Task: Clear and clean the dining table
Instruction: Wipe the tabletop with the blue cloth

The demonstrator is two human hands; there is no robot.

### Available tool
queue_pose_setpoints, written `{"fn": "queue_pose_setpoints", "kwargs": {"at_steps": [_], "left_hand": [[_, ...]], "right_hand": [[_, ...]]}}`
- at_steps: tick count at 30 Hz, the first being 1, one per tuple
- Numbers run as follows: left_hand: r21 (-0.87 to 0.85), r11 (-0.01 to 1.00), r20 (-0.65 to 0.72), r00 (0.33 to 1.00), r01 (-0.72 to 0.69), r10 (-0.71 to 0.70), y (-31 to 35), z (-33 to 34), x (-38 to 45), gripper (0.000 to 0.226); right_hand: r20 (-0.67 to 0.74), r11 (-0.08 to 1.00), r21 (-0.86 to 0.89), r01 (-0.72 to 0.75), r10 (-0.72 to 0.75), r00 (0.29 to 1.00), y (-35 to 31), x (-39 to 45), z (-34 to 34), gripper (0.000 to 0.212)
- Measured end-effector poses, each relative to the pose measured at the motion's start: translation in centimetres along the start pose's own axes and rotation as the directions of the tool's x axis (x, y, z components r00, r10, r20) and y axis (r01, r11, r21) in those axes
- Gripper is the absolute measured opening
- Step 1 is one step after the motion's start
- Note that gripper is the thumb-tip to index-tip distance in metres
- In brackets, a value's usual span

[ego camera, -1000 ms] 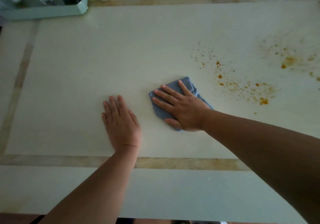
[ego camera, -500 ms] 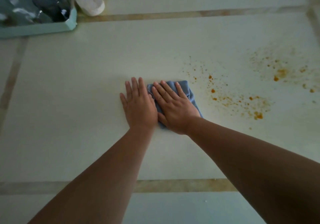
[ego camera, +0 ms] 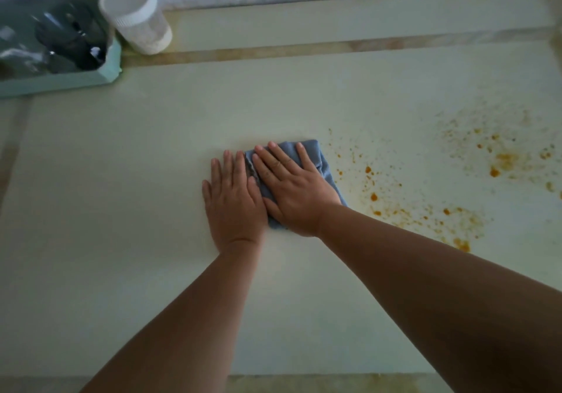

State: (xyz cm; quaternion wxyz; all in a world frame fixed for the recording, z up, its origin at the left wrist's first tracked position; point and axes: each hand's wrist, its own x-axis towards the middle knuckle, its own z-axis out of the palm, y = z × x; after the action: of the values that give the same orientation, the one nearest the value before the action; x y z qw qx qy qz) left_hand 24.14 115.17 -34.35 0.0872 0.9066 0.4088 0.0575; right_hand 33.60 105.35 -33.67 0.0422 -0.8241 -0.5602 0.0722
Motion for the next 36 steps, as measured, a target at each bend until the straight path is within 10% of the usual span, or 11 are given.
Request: {"fn": "queue_pose_setpoints", "kwargs": {"at_steps": [36], "left_hand": [[-0.002,1.0,-0.016,0.999,-0.029,0.029,-0.3,0.5,-0.5,0.055]], "right_hand": [[0.059,0.97,-0.035,-0.24,0.242,0.969,6.0,0.7,-1.7,0.076]]}}
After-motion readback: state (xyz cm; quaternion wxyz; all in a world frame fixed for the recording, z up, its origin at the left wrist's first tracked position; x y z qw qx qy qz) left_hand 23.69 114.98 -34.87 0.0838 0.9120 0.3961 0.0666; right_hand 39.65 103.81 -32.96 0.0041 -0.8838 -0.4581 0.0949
